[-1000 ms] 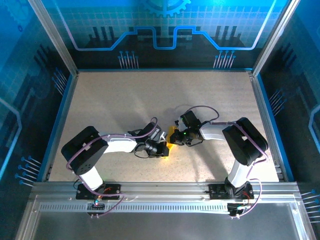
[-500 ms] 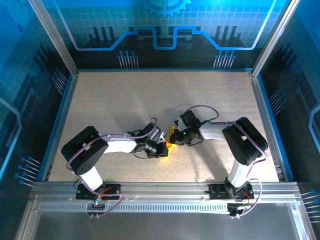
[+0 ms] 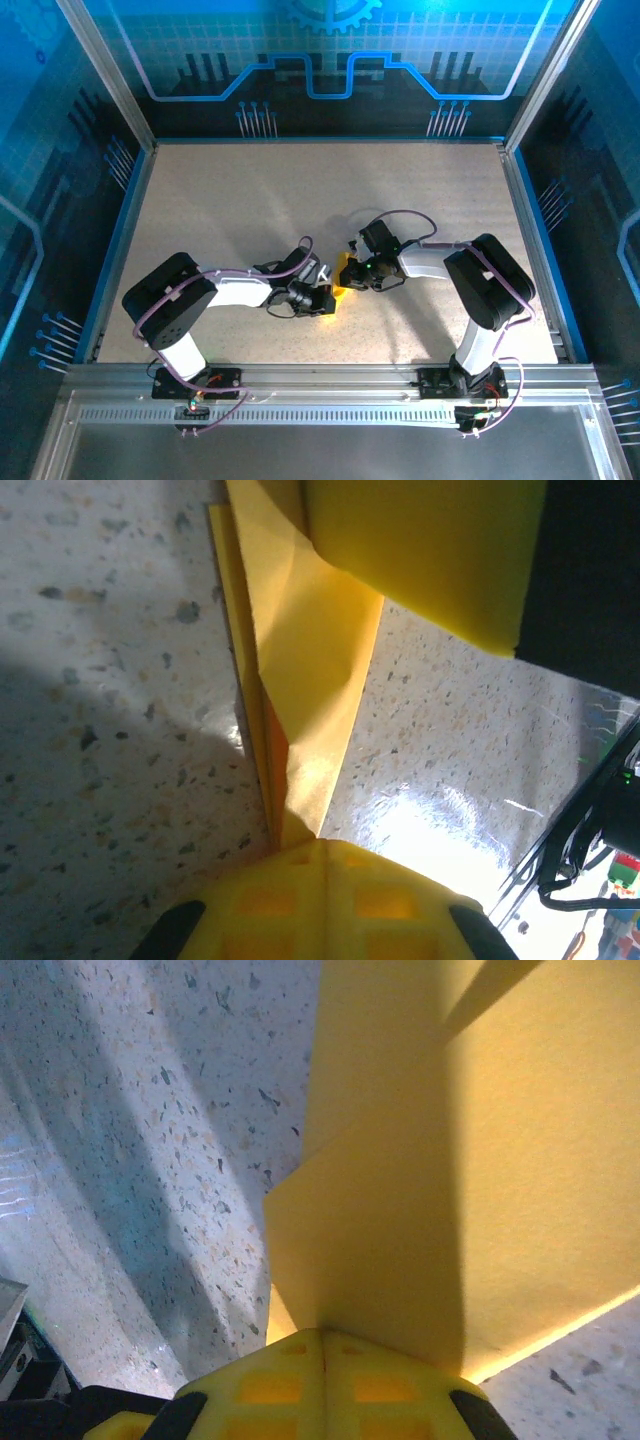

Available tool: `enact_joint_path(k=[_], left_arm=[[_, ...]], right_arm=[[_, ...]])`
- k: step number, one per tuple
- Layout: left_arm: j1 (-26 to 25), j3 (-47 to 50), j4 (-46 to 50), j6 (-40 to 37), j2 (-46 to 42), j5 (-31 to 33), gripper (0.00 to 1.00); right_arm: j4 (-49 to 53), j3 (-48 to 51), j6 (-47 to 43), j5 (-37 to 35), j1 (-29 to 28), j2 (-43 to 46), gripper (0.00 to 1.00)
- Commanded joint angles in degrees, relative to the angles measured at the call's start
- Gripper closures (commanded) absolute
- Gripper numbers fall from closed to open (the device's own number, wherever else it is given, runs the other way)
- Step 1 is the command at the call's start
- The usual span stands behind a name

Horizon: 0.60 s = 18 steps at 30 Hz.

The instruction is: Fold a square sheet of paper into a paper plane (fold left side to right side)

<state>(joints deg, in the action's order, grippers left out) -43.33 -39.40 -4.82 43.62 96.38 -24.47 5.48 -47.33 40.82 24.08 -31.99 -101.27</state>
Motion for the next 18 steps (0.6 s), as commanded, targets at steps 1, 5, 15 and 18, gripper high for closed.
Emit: enact_joint_path(k=[1, 5, 15, 18], left_arm=[[0.2, 2.3, 2.3, 1.1, -0.7, -0.3, 1.0], [-0.5, 3.7, 2.0, 1.4, -1.6, -0.3, 1.0], [-2.3, 6.8, -0.4, 3.7, -5.3, 0.1, 1.0], [-2.1, 6.1, 0.7, 3.6, -8.4, 0.1, 1.0]], right_arm=[[7.9, 2.0, -1.5, -9.0, -1.1, -4.4, 0.95], [8.1, 1.8, -1.5, -9.2, -1.1, -4.5, 0.95], [8.6, 1.8, -1.5, -9.4, -1.1, -4.4, 0.95], [8.6, 1.9, -1.4, -9.4, -1.1, -4.3, 0.95]])
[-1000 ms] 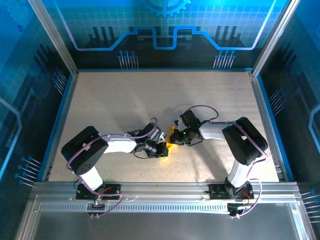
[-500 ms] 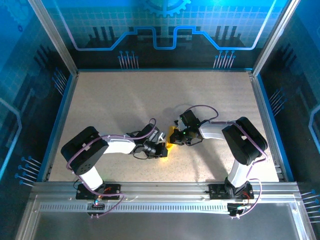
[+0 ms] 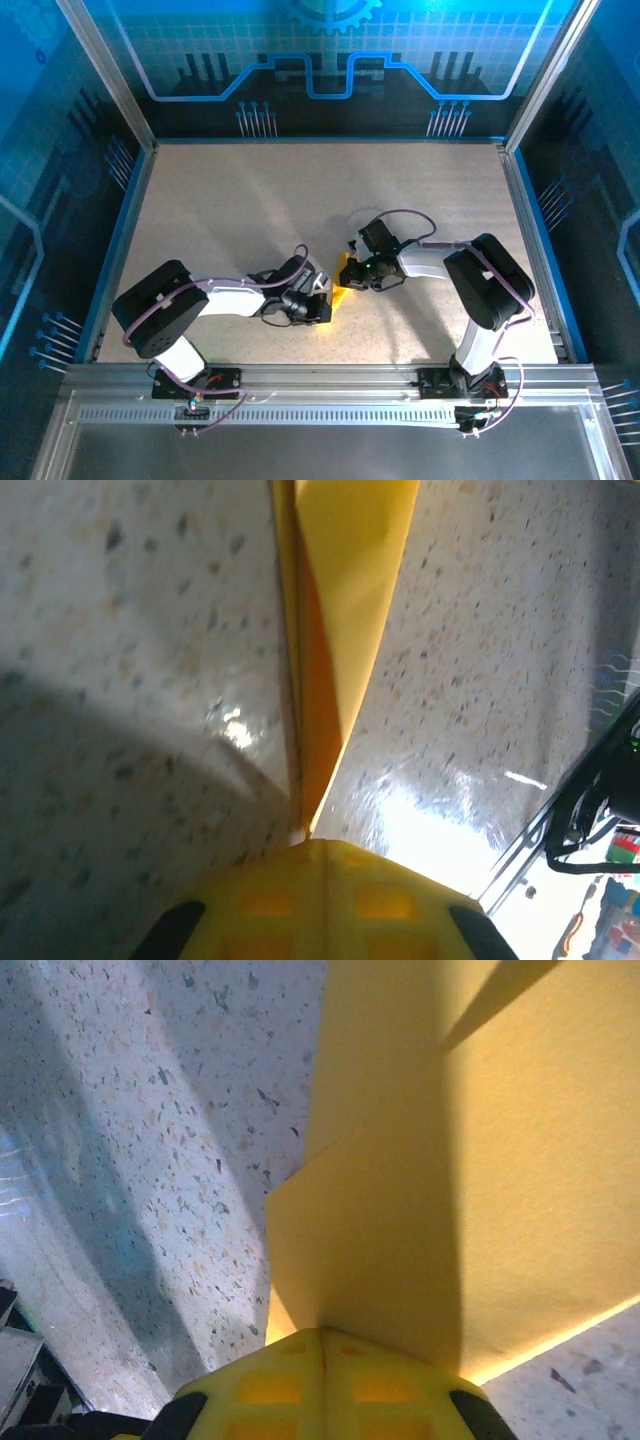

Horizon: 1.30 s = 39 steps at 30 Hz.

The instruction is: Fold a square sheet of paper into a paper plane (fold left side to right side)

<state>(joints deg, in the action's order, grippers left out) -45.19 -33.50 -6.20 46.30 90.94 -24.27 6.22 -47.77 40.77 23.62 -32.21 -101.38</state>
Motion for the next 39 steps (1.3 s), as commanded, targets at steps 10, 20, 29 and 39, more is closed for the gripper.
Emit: enact_joint_path(k=[10, 20, 29, 39], left_arm=[[2.5, -6.5, 4.9, -2.2, -2.0, -3.6, 1.0], [3.1, -13.6, 6.1, -6.4, 7.3, -4.1, 1.0], [3.5, -14.6, 7.4, -8.3, 10.4, -4.7, 1.0], [3.4, -13.7, 8.8, -10.0, 11.1, -5.4, 1.0]], right_arm=[[8.1, 2.1, -1.4, -8.9, -1.0, -4.0, 0.95], [8.3, 1.8, -1.5, -8.8, -1.0, -4.4, 0.95], [9.0, 1.4, -1.8, -9.0, -1.0, -4.9, 0.95], [10.4, 0.2, -2.1, -9.7, -1.0, -5.4, 0.95]])
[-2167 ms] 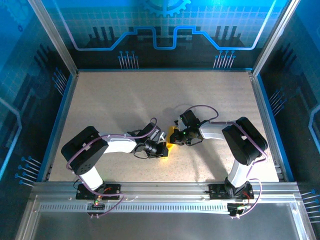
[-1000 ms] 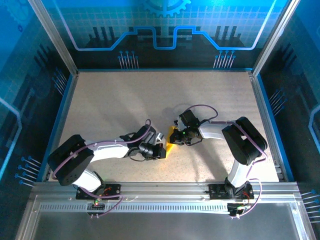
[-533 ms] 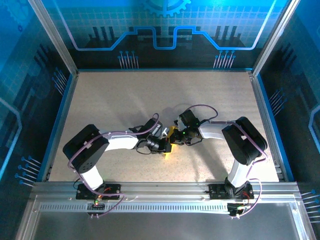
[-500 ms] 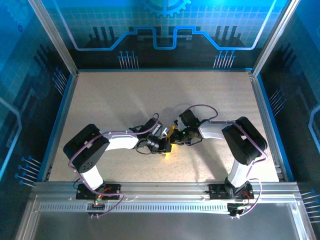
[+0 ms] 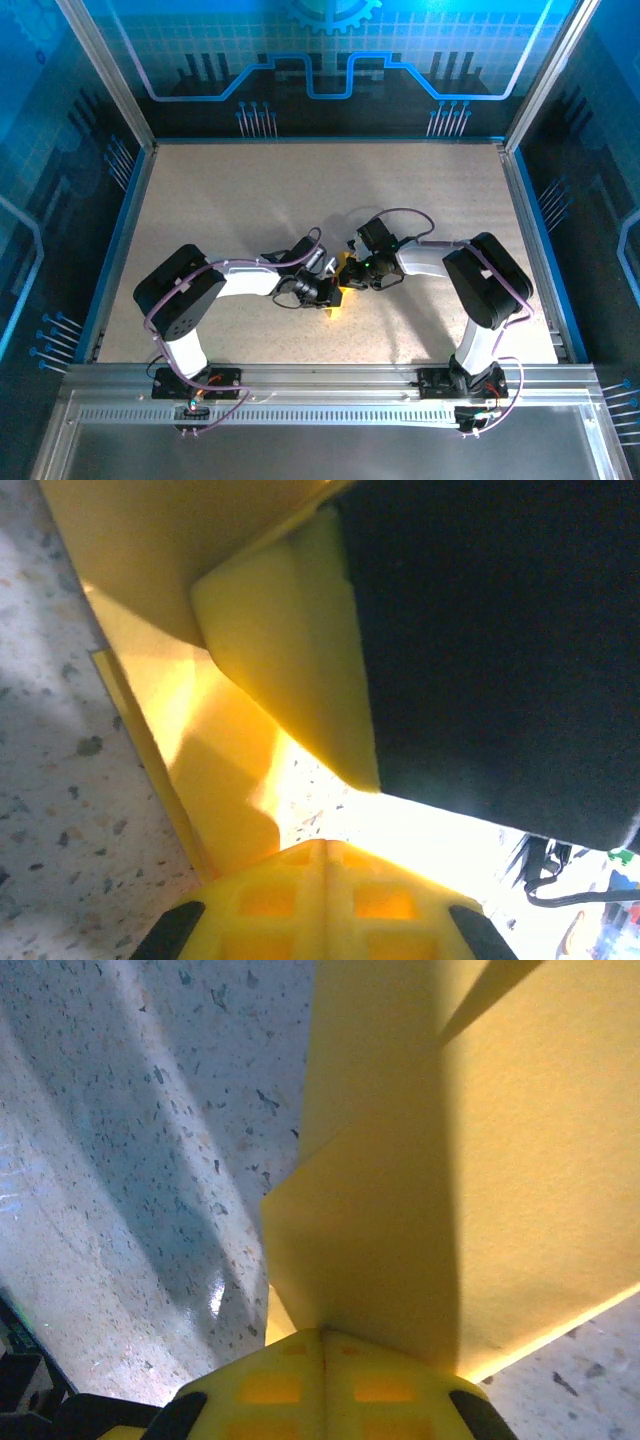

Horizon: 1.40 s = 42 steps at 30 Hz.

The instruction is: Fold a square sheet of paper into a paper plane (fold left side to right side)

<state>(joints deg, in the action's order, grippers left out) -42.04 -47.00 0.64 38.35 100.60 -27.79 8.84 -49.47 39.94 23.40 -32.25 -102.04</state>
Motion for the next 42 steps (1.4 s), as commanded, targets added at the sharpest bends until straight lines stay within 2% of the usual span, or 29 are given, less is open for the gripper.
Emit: enact_joint_path(k=[1, 21, 42], left_arm=[[0.3, 0.0, 2.1, -2.1, 1.4, -1.9, 1.0], [0.1, 4.7, 0.0, -1.5, -0.3, -2.2, 1.0], [-3.5, 11.1, -1.7, 2.4, -4.7, 0.1, 1.0]], right_arm=[[7.9, 2.1, -1.4, -9.5, -1.0, -4.7, 0.95], [9.4, 1.3, -1.8, -10.2, -1.0, -5.5, 0.95], [9.5, 1.3, -1.7, -10.3, -1.4, -5.6, 0.95]])
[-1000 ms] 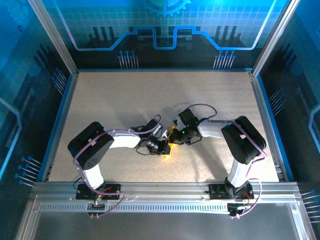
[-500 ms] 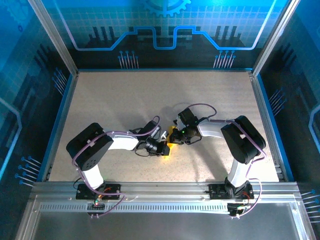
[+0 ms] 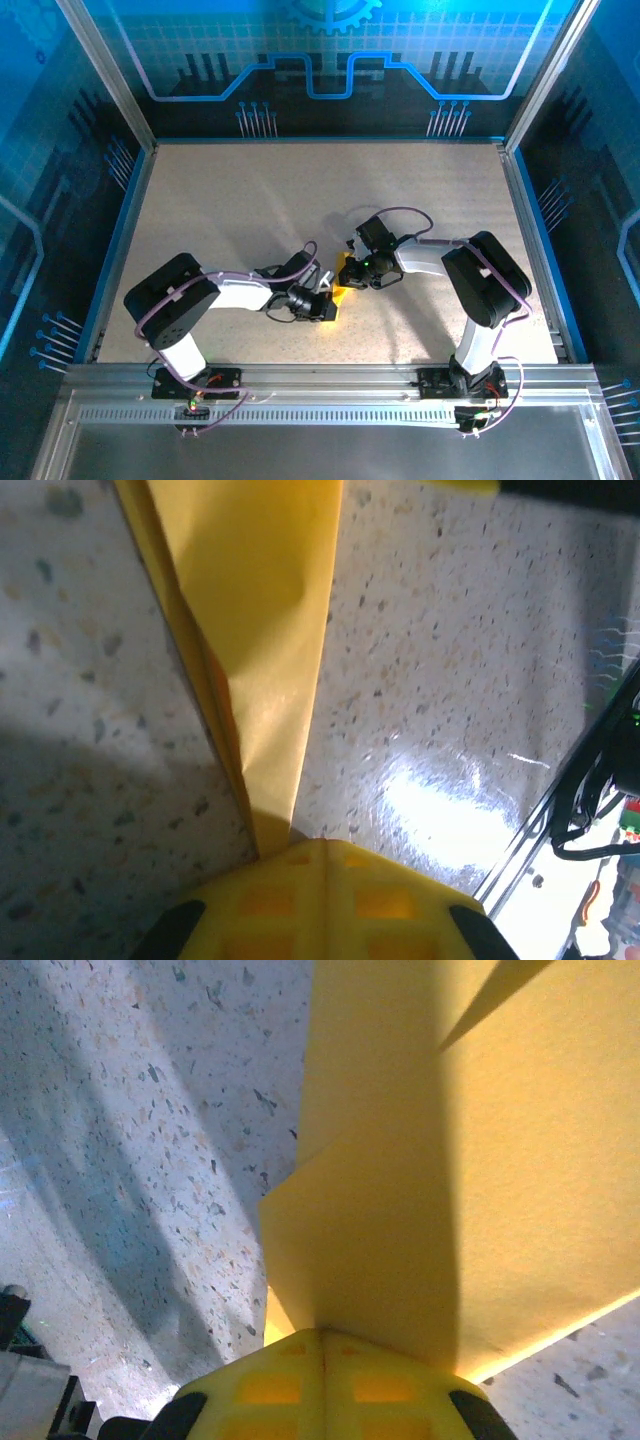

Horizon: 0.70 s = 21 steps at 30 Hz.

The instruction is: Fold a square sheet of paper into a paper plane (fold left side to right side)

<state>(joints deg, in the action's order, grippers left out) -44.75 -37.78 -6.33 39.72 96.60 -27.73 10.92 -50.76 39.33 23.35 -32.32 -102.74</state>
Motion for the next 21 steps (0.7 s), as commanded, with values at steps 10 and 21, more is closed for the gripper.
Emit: enact_joint_path(k=[10, 21], left_arm=[[-0.3, -0.1, 7.1, 1.0, -8.2, -1.2, 1.0], [3.3, -6.8, 7.5, -1.6, -1.3, -1.1, 1.0]], right_arm=[[7.7, 2.2, -1.1, -10.0, -1.6, -4.6, 0.95], [6.0, 2.5, -0.5, -8.1, -1.7, -3.8, 0.95]])
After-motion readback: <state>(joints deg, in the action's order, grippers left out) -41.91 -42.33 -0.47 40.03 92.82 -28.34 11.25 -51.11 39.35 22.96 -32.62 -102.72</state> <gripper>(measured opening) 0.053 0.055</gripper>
